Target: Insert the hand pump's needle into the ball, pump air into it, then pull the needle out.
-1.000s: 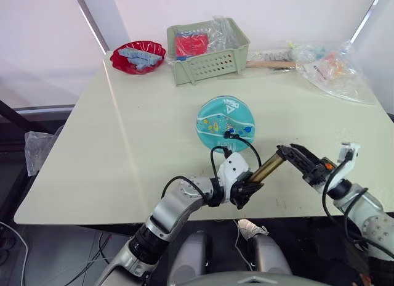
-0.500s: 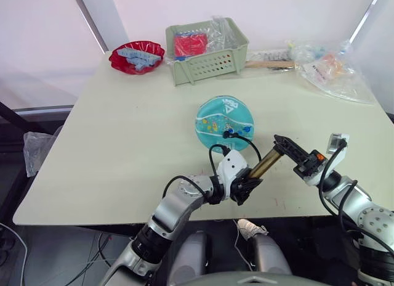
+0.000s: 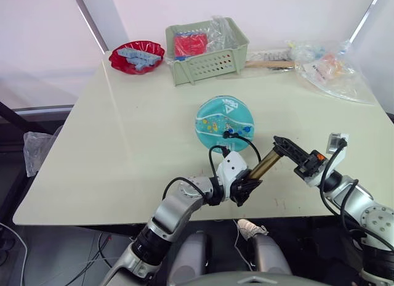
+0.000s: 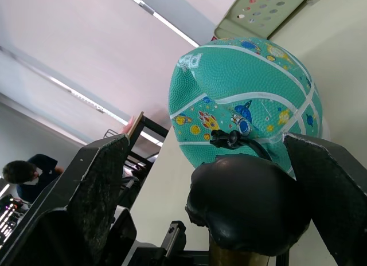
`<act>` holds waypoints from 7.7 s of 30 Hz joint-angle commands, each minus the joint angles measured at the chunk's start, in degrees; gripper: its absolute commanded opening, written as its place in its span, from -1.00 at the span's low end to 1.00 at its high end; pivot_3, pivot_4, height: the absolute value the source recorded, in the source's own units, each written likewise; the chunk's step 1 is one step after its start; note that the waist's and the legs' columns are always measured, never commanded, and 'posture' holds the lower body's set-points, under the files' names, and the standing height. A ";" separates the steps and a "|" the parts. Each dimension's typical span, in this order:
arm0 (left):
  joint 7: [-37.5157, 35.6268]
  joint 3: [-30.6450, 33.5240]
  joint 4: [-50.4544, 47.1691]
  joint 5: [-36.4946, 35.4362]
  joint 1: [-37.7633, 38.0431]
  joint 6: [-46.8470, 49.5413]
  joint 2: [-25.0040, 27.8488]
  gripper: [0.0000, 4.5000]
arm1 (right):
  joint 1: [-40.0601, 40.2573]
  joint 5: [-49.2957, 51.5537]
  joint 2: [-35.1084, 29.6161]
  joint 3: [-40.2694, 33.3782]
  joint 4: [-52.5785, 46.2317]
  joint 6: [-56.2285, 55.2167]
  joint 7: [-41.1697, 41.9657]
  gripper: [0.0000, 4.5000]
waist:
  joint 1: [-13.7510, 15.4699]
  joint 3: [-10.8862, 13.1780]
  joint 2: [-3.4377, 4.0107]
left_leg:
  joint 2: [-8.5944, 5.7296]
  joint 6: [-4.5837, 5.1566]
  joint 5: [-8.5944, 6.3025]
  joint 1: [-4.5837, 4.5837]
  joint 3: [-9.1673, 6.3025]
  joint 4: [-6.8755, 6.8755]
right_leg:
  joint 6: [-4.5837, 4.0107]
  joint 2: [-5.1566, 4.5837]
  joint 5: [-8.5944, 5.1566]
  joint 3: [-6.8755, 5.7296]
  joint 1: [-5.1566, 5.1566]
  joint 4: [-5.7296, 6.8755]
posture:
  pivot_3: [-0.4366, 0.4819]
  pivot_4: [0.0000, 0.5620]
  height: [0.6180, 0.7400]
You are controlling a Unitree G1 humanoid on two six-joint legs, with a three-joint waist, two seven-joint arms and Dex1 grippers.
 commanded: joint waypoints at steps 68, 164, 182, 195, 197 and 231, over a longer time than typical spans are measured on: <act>-1.38 0.71 2.63 2.11 1.68 -1.78 -1.97 -0.56 | -2.42 -4.96 3.08 1.83 -1.17 -3.36 2.62 0.77 | -0.02 0.00 0.00 | 0.00 0.00 0.00 0.00 -0.02 0.00 | 0.01 0.01 0.00 0.00 0.00 0.00 | -0.05 -0.47 0.95; -31.72 4.79 31.20 5.44 -8.83 -32.57 2.83 0.46 | -9.59 -33.84 -10.59 17.59 -15.26 -18.19 29.14 -0.19 | -0.04 0.03 0.03 | -0.01 0.00 0.01 -0.42 -0.17 0.24 | 0.22 0.03 0.15 -0.17 -0.32 0.07 | -0.05 -0.47 0.95; -31.78 5.60 31.93 5.08 -8.69 -32.25 2.28 0.46 | -9.33 -34.90 -10.79 17.96 -14.68 -18.55 29.90 -0.19 | -0.04 0.03 0.03 | -0.01 0.00 0.01 -0.42 -0.17 0.26 | 0.22 0.03 0.15 -0.17 -0.32 0.09 | -0.05 -0.47 0.95; -31.94 5.81 31.96 4.95 -8.26 -32.72 1.81 -0.55 | -7.63 -36.26 -11.04 18.71 -14.42 -20.05 30.57 -0.19 | -0.04 0.03 0.03 | -0.01 0.00 0.01 -0.42 -0.17 0.28 | 0.22 0.03 0.16 -0.17 -0.32 0.11 | -0.05 -0.47 0.95; -31.67 5.70 32.28 5.25 -8.27 -33.00 1.59 -0.55 | -6.86 -37.69 -11.92 19.06 -14.16 -21.06 31.22 -0.19 | -0.03 0.03 0.03 | -0.01 0.00 0.01 -0.42 -0.17 0.29 | 0.22 0.03 0.16 -0.17 -0.32 0.11 | -0.05 -0.47 0.95; -25.83 0.52 49.10 17.32 -11.17 -36.63 -4.98 -0.55 | -3.75 -35.44 -18.08 9.49 -10.40 -27.13 31.85 -0.19 | 0.31 -0.02 -0.02 | -0.04 0.03 -0.01 -0.42 -0.28 0.80 | 0.31 -0.02 0.23 -0.23 -0.11 0.30 | -0.05 -0.47 0.95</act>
